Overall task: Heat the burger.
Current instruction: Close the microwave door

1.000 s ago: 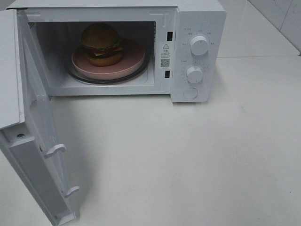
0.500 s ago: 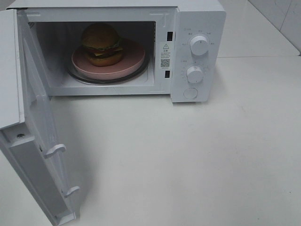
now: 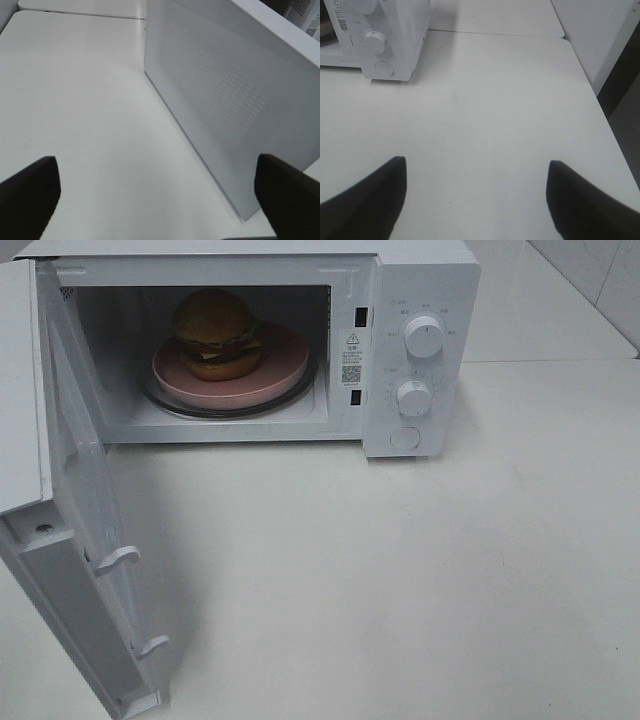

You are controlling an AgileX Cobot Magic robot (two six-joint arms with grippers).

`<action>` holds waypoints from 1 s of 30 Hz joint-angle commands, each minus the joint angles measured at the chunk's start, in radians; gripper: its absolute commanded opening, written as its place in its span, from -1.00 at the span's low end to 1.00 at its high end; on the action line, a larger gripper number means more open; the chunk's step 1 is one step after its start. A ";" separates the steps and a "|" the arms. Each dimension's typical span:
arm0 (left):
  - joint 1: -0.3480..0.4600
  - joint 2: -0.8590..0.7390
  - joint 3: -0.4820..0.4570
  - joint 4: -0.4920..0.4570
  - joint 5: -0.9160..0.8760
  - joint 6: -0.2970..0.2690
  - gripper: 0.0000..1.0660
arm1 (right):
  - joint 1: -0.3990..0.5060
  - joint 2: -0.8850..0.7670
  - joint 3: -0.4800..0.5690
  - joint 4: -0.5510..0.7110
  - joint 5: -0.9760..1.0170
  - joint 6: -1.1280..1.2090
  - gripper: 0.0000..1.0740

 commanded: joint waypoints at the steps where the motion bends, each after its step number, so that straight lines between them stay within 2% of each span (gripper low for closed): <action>1: -0.005 0.017 0.000 0.007 -0.014 -0.007 0.83 | -0.003 -0.026 0.003 0.004 -0.013 -0.006 0.36; 7: -0.005 0.069 -0.029 -0.013 -0.055 -0.007 0.83 | -0.003 -0.026 0.003 0.004 -0.013 -0.006 0.36; 10: -0.005 0.111 -0.047 -0.018 -0.113 -0.007 0.76 | -0.003 -0.026 0.003 0.004 -0.013 -0.006 0.36; 13: -0.005 0.159 -0.047 -0.014 -0.142 -0.007 0.65 | -0.003 -0.026 0.003 0.004 -0.013 -0.006 0.36; 14: -0.005 0.194 -0.047 -0.011 -0.156 -0.007 0.54 | -0.003 -0.026 0.003 0.004 -0.013 -0.006 0.36; 15: -0.005 0.194 -0.047 -0.011 -0.156 -0.007 0.54 | -0.003 -0.026 0.003 0.004 -0.013 -0.006 0.36; 16: -0.005 0.232 -0.047 -0.011 -0.169 -0.007 0.33 | -0.003 -0.026 0.003 0.004 -0.013 -0.006 0.36; 17: -0.005 0.248 -0.047 -0.011 -0.175 -0.007 0.25 | -0.003 -0.026 0.003 0.004 -0.013 -0.006 0.36; 18: -0.005 0.248 -0.047 -0.011 -0.175 -0.007 0.25 | -0.003 -0.026 0.003 0.004 -0.013 -0.006 0.36; 19: -0.005 0.285 -0.047 -0.014 -0.189 -0.007 0.04 | -0.003 -0.026 0.003 0.004 -0.013 -0.006 0.36; 20: -0.005 0.318 -0.047 -0.015 -0.197 -0.007 -0.07 | -0.003 -0.026 0.003 0.004 -0.013 -0.006 0.36; 21: -0.005 0.318 -0.047 -0.015 -0.197 -0.007 -0.07 | -0.003 -0.026 0.003 0.004 -0.013 -0.006 0.36; 22: -0.005 0.337 -0.047 -0.015 -0.202 -0.007 -0.29 | -0.003 -0.026 0.003 0.004 -0.013 -0.006 0.36; 23: -0.005 0.337 -0.047 -0.015 -0.202 -0.007 -0.29 | -0.003 -0.026 0.003 0.004 -0.013 -0.006 0.36; 24: -0.005 0.375 -0.047 -0.015 -0.220 -0.007 -0.54 | -0.003 -0.026 0.003 0.003 -0.013 -0.006 0.36; 25: -0.005 0.390 -0.047 -0.015 -0.231 -0.007 -0.67 | -0.003 -0.026 0.003 0.003 -0.013 -0.006 0.36; 26: -0.005 0.390 -0.047 -0.015 -0.231 -0.007 -0.67 | -0.003 -0.026 0.003 0.003 -0.013 -0.006 0.36; 27: -0.005 0.428 -0.043 -0.015 -0.264 -0.007 -0.90 | -0.003 -0.026 0.003 0.003 -0.013 -0.006 0.36; 28: -0.005 0.458 -0.032 -0.015 -0.312 -0.005 -1.00 | -0.003 -0.026 0.003 0.003 -0.013 -0.006 0.36; 30: -0.005 0.474 -0.023 -0.017 -0.346 -0.005 -1.00 | -0.003 -0.026 0.003 0.003 -0.013 -0.006 0.36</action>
